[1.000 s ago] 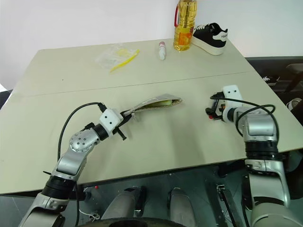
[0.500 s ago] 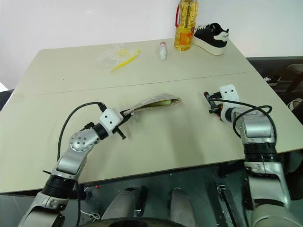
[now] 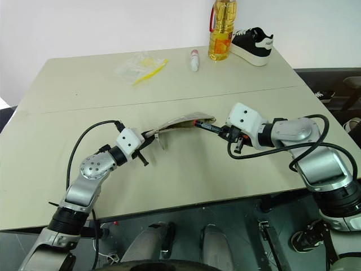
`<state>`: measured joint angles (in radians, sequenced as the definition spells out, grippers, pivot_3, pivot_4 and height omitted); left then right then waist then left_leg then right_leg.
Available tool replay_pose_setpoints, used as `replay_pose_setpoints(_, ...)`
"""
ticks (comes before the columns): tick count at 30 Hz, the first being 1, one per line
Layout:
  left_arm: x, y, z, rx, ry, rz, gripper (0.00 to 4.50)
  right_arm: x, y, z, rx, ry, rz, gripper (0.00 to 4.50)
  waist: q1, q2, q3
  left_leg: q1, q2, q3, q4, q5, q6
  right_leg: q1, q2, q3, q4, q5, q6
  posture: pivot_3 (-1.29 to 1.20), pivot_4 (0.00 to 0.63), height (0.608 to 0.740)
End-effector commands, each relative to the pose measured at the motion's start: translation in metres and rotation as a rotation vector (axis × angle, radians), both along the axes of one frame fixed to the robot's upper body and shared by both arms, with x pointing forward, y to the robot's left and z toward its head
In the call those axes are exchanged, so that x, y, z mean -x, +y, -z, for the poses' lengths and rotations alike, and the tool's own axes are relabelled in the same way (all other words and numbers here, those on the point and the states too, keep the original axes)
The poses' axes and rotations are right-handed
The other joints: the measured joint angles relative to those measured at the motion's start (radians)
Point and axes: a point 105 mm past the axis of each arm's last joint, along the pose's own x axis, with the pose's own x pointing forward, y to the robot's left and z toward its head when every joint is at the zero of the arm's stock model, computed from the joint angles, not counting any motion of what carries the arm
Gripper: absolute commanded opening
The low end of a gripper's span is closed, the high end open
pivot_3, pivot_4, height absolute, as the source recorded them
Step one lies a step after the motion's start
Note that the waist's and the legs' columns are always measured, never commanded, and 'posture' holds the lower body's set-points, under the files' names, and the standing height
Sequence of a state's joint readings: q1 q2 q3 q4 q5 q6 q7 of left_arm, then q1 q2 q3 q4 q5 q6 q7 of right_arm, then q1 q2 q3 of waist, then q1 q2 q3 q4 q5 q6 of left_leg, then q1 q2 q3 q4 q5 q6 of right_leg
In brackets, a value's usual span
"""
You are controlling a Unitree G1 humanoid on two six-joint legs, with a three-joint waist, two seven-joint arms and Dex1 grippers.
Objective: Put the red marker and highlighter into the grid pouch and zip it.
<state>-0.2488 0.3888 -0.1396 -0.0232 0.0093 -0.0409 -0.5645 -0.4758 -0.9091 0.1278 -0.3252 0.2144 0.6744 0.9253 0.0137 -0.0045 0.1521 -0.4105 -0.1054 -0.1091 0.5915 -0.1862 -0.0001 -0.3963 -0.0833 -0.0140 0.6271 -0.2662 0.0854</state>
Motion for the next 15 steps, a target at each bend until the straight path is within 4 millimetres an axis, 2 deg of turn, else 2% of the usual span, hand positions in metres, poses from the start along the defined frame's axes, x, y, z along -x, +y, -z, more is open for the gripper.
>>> replay_pose_setpoints(1, 0.004, -0.005, -0.020, 0.023, -0.071, 0.034, 0.00, -0.004, 0.004, -0.006, 0.029, -0.043, -0.017, 0.40, 0.000, 0.000, 0.000, 0.000, 0.000, 0.000, 0.000, 0.000, 0.001, 0.000, 0.000, 0.000, 0.000, 0.000, 0.000, 0.00, 0.150, 0.740)
replay_pose_setpoints(9, 0.012, -0.014, -0.021, -0.013, -0.078, 0.109, 0.00, -0.012, 0.013, -0.008, 0.122, -0.106, -0.049, 0.40, -0.001, 0.000, 0.000, 0.000, 0.000, 0.000, 0.000, 0.000, 0.001, 0.000, 0.000, 0.000, -0.001, 0.000, 0.000, 0.00, 0.150, 0.740)
replay_pose_setpoints(15, 0.020, -0.028, -0.018, -0.072, -0.068, 0.205, 0.00, -0.008, 0.045, -0.006, 0.288, -0.201, -0.220, 0.40, -0.001, 0.000, 0.000, 0.000, 0.000, 0.000, -0.001, 0.000, 0.001, 0.000, 0.000, 0.000, -0.001, 0.000, 0.000, 0.00, 0.150, 0.740)
